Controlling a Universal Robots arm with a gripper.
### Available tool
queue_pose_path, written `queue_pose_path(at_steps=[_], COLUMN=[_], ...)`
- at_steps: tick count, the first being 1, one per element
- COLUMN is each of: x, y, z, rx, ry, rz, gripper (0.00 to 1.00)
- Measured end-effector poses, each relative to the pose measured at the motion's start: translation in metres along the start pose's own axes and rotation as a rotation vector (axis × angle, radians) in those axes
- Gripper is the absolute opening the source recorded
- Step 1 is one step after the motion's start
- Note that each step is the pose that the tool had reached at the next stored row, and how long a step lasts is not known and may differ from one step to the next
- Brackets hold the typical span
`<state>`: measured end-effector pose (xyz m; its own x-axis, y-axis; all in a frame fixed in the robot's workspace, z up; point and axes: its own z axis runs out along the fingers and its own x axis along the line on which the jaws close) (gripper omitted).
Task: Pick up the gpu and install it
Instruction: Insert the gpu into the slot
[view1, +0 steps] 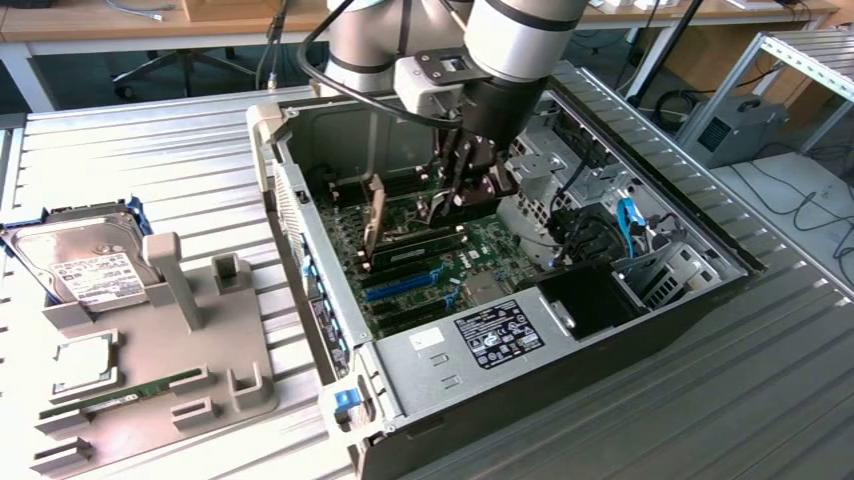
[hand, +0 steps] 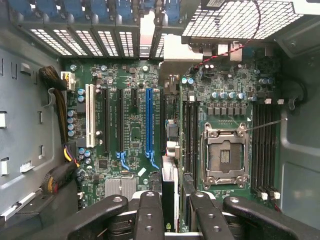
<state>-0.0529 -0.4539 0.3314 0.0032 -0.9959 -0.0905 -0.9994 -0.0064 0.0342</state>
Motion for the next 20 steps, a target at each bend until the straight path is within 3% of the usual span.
queue_pose_path(at_steps=[20], x=[0.0015], y=[0.0053], z=[0.0015], rx=[0.0000], ry=[0.0001], rz=[0.000], gripper=[0.26])
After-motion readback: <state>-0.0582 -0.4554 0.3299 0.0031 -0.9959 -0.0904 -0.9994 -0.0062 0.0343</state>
